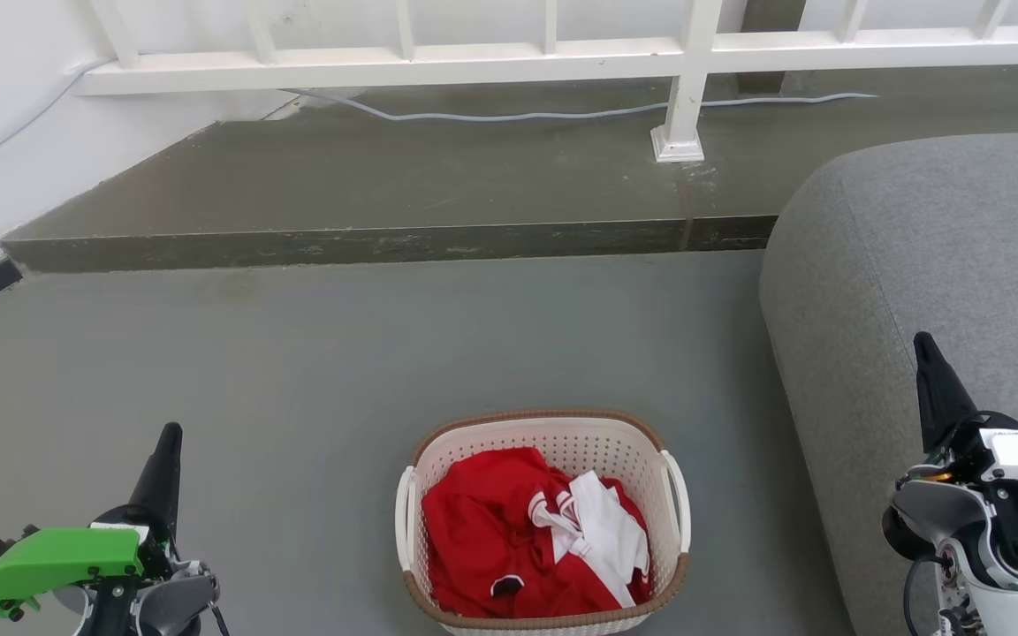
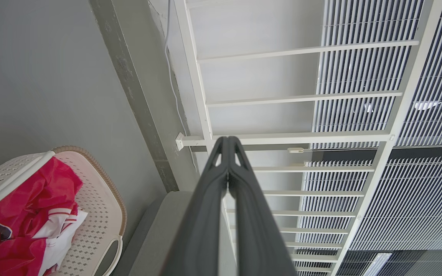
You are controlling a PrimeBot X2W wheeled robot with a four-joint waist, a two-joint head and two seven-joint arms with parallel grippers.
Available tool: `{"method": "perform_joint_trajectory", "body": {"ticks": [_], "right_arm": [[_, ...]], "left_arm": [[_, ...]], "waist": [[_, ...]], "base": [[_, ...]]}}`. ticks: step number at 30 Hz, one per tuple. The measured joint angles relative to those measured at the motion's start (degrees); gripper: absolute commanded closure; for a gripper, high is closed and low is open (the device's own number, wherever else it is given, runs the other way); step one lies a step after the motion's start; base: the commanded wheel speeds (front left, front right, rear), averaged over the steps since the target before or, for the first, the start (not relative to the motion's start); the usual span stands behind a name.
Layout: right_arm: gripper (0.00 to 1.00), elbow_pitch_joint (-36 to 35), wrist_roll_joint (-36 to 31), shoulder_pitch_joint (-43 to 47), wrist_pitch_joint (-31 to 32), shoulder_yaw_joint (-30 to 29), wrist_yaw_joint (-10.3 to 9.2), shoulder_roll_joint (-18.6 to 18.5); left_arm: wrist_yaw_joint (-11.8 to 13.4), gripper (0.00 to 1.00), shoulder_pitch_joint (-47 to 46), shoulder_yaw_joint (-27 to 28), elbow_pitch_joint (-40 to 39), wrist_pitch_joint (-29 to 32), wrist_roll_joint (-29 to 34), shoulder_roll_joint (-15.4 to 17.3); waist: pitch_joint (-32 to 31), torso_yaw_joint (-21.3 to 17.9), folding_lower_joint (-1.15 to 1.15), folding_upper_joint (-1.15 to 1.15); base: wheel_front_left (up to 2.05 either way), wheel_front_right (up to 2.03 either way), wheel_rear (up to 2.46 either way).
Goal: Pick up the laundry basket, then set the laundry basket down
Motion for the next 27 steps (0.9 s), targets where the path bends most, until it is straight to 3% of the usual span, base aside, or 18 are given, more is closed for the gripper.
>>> {"method": "perform_joint_trajectory", "body": {"ticks": [27], "right_arm": [[1.0, -0.21, 0.01, 0.19, -0.01, 0.02, 0.01, 0.02]], "left_arm": [[-0.01, 1.0, 0.0, 0.04, -0.02, 0.0, 0.0, -0.02]], "waist": [[0.01, 0.0, 0.0, 0.0]], "base": [[0.0, 0.0, 0.0]]}}
